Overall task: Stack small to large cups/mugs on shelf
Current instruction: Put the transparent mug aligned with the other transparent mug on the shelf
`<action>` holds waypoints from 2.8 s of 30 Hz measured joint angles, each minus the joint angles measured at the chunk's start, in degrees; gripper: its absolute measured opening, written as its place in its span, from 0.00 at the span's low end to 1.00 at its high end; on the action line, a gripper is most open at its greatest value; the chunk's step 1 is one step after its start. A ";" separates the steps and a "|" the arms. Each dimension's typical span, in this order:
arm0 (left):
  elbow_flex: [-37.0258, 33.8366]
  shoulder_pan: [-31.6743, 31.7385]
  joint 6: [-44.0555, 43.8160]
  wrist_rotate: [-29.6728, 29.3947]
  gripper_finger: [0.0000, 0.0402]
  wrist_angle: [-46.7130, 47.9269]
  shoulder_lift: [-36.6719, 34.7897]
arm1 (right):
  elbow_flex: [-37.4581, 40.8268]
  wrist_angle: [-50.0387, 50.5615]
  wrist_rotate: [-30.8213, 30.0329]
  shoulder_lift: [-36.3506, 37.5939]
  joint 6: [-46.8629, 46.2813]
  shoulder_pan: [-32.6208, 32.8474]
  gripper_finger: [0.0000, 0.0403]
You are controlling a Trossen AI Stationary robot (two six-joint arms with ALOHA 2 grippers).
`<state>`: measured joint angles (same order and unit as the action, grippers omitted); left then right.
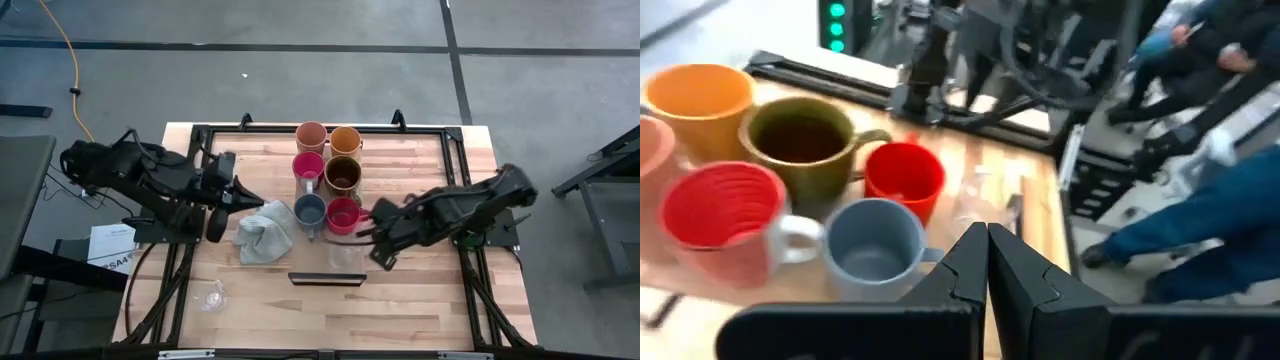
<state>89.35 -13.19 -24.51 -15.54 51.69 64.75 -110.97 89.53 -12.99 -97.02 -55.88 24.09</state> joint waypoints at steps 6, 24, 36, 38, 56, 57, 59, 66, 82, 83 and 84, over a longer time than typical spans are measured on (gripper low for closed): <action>-17.47 0.04 -1.20 9.46 0.00 -21.49 -6.90 | 22.38 -17.62 -0.62 17.44 -5.15 -0.01 0.31; -51.98 0.04 -2.64 0.34 0.00 -66.75 -23.04 | 64.59 -88.05 -5.94 53.18 27.82 -10.27 0.31; -51.97 0.04 0.77 1.17 0.09 -65.89 -23.08 | 64.57 -87.54 -6.32 53.93 27.69 -10.24 0.31; -51.97 0.04 0.78 1.31 0.13 -64.85 -23.08 | 64.53 -87.33 -7.35 53.93 27.56 -10.24 0.31; -18.04 -4.98 -31.01 18.14 0.46 24.67 1.19 | 64.44 -83.37 -7.99 53.93 27.42 -10.24 0.31; -18.38 -6.48 -33.60 19.03 0.46 26.04 2.96 | 64.44 -83.07 -7.99 53.93 27.42 -10.24 0.31; -20.36 -10.12 -39.83 20.68 0.46 25.16 5.64 | 64.44 -82.50 -7.99 53.93 27.42 -10.24 0.31; -28.20 -24.22 -64.27 22.59 0.46 11.33 10.40 | 64.44 -81.86 -7.94 53.93 27.42 -10.24 0.31; -30.72 -40.60 -40.29 14.59 0.44 14.93 12.57 | 64.44 -81.32 -7.88 53.92 25.09 -10.24 0.31; -31.65 -40.59 -40.19 14.66 0.43 13.58 12.85 | 64.44 -81.32 -7.88 53.91 24.81 -10.24 0.31; -32.77 -40.50 -40.18 14.98 0.42 11.57 13.07 | 64.44 -81.32 -7.88 53.91 24.55 -10.24 0.31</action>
<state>56.58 -53.69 -64.69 -0.56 63.26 77.83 -46.52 8.21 -20.86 -43.11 -31.34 13.85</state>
